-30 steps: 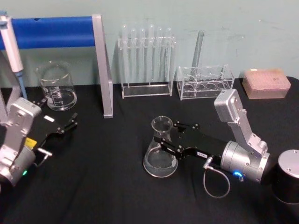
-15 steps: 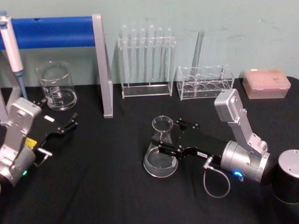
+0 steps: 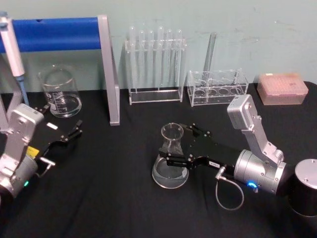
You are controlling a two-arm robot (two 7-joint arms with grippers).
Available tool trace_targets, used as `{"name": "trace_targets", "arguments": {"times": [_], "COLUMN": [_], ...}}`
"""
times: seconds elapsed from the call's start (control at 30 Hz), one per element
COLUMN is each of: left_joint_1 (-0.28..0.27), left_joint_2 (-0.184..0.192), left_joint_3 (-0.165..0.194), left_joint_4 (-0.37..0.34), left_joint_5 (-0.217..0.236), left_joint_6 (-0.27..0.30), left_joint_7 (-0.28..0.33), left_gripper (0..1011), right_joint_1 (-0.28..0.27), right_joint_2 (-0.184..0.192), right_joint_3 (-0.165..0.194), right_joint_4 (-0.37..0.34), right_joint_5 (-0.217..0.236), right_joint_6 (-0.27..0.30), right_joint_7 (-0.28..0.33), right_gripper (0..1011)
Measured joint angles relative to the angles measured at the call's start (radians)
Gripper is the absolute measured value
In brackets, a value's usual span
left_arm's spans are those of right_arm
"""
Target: Grasp the erlenmeyer flask with one hand, shake it three times, then place it back.
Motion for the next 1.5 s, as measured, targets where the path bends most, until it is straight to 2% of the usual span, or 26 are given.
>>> {"name": "trace_targets", "arguments": {"times": [0.63, 0.9, 1.2, 1.37, 1.5], "left_joint_1": [0.0, 0.0, 0.0, 0.0, 0.0], "left_joint_2": [0.0, 0.0, 0.0, 0.0, 0.0], "left_joint_3": [0.0, 0.0, 0.0, 0.0, 0.0], "left_joint_4": [0.0, 0.0, 0.0, 0.0, 0.0], "left_joint_5": [0.0, 0.0, 0.0, 0.0, 0.0], "left_joint_6": [0.0, 0.0, 0.0, 0.0, 0.0], "left_joint_7": [0.0, 0.0, 0.0, 0.0, 0.0], "left_gripper": [1001, 1001, 1002, 1001, 1001], "right_joint_1": [0.0, -0.021, -0.089, -0.141, -0.17], "right_joint_2": [0.003, 0.026, 0.09, 0.126, 0.136], "right_joint_3": [-0.002, 0.005, 0.037, 0.077, 0.114], "right_joint_4": [0.0, -0.024, -0.085, -0.122, -0.134], "right_joint_5": [-0.003, -0.003, -0.001, -0.003, -0.003], "right_joint_6": [0.009, 0.018, 0.023, 0.024, 0.025], "right_joint_7": [-0.001, -0.004, -0.017, -0.05, -0.082], "right_gripper": [1003, 1003, 1002, 1002, 1003]}}
